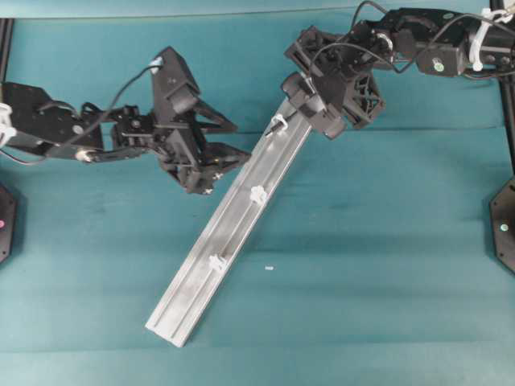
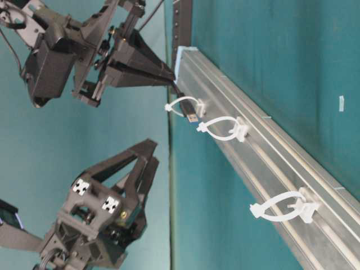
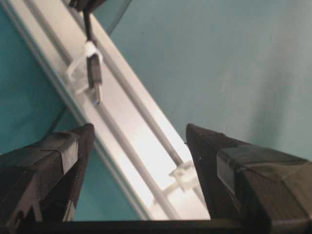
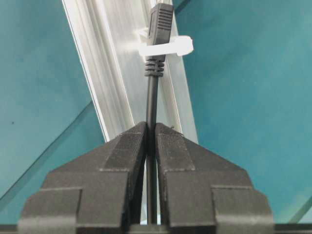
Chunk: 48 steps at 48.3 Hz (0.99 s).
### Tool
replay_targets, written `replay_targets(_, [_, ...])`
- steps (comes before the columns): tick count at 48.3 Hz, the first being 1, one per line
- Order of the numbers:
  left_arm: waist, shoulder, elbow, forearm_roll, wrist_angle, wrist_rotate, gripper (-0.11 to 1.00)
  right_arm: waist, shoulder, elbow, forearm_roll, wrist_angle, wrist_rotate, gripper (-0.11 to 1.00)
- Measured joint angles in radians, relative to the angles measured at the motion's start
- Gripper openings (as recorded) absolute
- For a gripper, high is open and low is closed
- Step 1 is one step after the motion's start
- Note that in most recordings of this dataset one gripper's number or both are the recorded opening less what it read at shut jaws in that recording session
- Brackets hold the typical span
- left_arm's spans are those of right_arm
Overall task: Pass the USB cable through three rings with both arms.
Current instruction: 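Bring the left gripper to the plug beyond the first ring and grasp it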
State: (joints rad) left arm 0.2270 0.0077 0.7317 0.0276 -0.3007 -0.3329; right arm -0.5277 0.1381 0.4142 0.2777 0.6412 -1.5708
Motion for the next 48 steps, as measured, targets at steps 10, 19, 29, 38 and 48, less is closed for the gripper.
replay_targets(10, [0.015,0.052,-0.006,0.000,-0.052,0.000,0.84,0.003,0.000,0.000,0.009,-0.020,0.000,0.08])
replay_targets(19, [0.037,0.107,-0.026,0.000,-0.084,0.000,0.84,0.011,-0.002,0.003,0.028,-0.023,-0.002,0.08])
replay_targets(29, [0.057,0.147,-0.043,0.000,-0.100,0.000,0.84,0.014,-0.002,0.008,0.029,-0.025,0.000,0.08])
replay_targets(38, [0.058,0.195,-0.087,0.000,-0.101,-0.002,0.84,0.014,-0.002,0.008,0.029,-0.029,-0.002,0.08])
replay_targets(48, [0.058,0.249,-0.141,0.000,-0.103,-0.006,0.84,0.014,-0.002,0.008,0.029,-0.029,-0.002,0.08])
